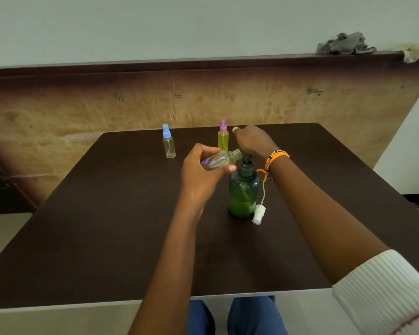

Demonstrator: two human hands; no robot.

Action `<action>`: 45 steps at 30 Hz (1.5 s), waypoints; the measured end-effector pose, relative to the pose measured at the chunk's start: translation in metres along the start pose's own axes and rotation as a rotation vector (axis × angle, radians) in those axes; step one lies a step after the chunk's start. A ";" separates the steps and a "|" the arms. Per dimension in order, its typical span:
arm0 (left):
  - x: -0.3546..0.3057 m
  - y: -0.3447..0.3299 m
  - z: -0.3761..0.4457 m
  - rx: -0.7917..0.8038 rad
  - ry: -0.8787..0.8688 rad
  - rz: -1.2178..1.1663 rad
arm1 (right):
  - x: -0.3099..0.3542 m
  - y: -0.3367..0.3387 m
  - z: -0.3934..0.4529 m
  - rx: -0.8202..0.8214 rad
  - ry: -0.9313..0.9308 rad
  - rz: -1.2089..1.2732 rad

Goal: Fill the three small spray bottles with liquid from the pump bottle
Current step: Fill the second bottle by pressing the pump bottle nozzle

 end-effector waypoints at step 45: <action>-0.001 -0.003 0.000 -0.003 0.024 -0.031 | 0.002 -0.001 -0.001 0.042 0.012 0.054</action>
Point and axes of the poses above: each hand's wrist, its own z-axis towards the middle knuckle, its own y-axis out of the back of the hand, x = y × z, the point moved 8 cm from there along z, towards the middle knuckle, and after that the axes turned 15 degrees about -x, right-handed, at the moved point
